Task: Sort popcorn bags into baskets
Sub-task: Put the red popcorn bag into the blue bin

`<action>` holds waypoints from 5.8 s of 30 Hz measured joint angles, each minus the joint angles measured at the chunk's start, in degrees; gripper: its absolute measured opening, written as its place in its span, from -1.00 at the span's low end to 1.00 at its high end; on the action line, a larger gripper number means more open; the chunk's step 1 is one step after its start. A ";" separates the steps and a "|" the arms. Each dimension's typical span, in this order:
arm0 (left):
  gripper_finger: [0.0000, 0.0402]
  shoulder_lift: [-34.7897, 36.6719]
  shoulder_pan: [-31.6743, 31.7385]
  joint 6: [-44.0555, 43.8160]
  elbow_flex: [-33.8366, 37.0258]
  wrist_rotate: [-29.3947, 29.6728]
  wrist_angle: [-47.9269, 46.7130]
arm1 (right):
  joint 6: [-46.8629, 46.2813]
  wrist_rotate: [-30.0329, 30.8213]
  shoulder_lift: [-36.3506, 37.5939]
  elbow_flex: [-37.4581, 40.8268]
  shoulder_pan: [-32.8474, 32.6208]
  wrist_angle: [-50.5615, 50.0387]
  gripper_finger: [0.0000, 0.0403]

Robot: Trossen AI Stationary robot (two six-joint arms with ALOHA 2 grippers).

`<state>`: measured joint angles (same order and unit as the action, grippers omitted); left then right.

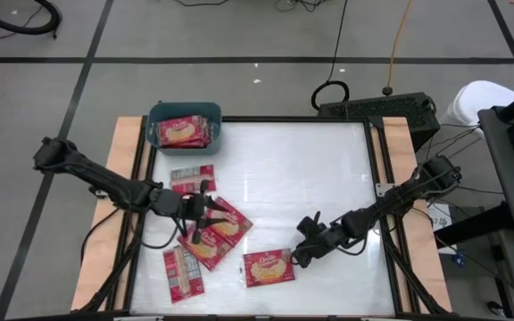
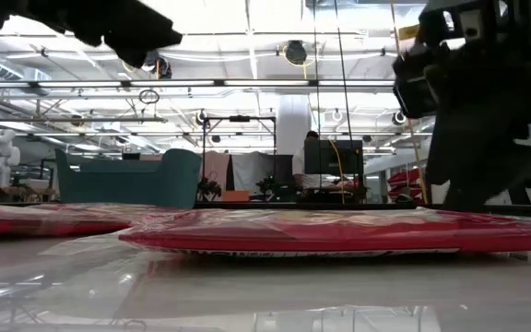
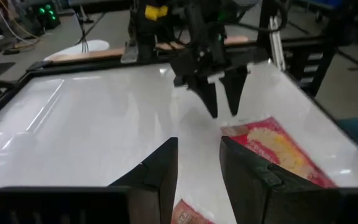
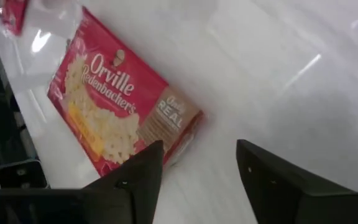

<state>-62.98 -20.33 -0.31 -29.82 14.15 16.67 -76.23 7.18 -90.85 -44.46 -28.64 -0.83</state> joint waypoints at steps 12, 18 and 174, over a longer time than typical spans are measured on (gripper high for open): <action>-0.38 -3.06 0.10 -0.50 -0.02 0.94 0.66 | -3.95 -1.22 -9.07 2.31 0.12 16.99 0.29; -0.38 -3.11 -0.05 -1.84 0.02 0.94 0.35 | -3.05 0.08 -10.49 2.34 0.03 18.25 -0.03; -0.53 -16.57 65.84 15.00 -48.94 -15.59 -80.72 | 50.59 23.02 1.36 7.56 0.38 29.76 -0.23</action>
<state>-79.55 45.51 14.69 -78.76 -1.44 -64.05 -25.64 30.20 -89.49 -36.91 -28.26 28.93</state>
